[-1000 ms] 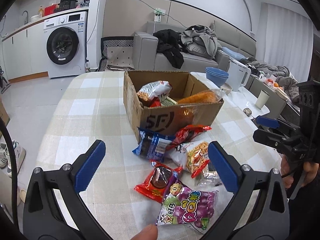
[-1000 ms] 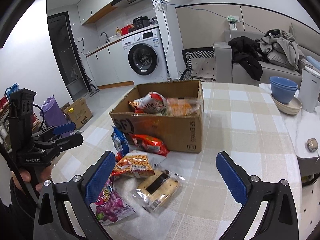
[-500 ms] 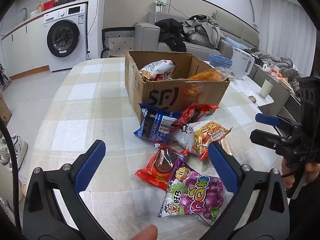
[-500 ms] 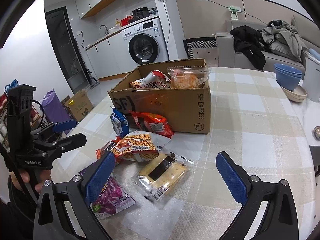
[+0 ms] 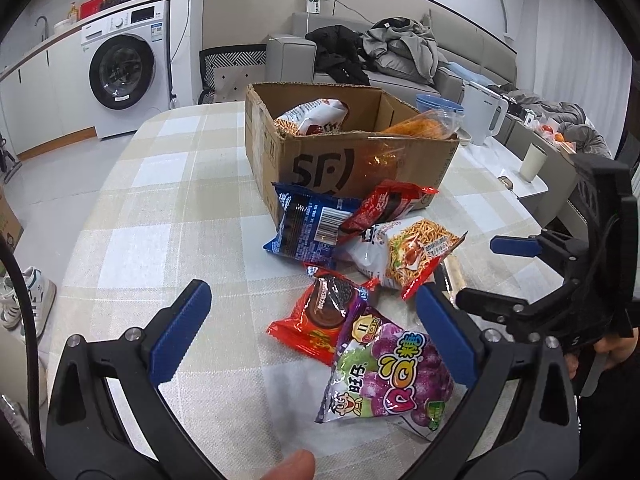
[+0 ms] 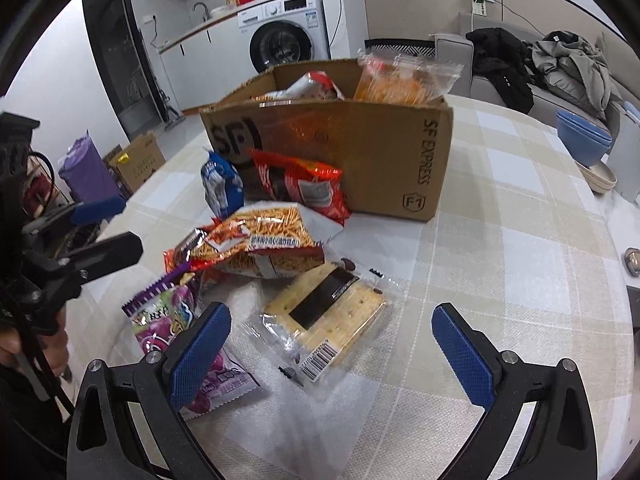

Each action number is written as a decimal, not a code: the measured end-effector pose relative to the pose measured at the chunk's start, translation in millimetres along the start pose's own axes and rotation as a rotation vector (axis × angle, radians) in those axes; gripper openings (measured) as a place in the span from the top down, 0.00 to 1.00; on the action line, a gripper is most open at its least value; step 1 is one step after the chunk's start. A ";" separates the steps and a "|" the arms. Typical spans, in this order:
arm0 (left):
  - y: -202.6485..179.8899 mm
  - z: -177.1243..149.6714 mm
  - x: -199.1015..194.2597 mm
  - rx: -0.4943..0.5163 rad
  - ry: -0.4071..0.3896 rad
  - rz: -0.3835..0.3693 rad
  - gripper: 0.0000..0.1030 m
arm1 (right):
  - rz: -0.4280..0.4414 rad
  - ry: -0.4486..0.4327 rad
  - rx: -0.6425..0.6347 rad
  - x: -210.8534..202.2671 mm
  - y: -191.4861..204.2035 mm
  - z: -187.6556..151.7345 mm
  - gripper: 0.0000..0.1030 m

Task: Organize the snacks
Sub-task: 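Move both open grippers back toward the snacks on the table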

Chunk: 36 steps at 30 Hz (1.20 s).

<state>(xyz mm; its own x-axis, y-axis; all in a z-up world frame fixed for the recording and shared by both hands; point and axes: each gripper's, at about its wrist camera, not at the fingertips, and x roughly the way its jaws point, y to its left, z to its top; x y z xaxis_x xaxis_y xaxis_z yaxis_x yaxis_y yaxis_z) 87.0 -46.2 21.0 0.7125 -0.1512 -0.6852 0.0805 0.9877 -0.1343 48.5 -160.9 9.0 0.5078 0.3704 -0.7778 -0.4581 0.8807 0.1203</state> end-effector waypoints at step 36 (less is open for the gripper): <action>7.2 -5.4 7.8 -0.018 0.016 -0.009 0.01 | -0.115 0.121 0.037 52.6 -6.0 2.9 0.00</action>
<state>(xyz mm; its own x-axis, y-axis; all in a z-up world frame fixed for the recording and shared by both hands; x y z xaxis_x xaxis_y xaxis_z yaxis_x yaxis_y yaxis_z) 89.4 -40.5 10.8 0.7003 -0.1606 -0.6955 0.0743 0.9855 -0.1527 80.1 -145.8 -30.9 0.4628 0.2299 -0.8561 -0.3732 0.9266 0.0471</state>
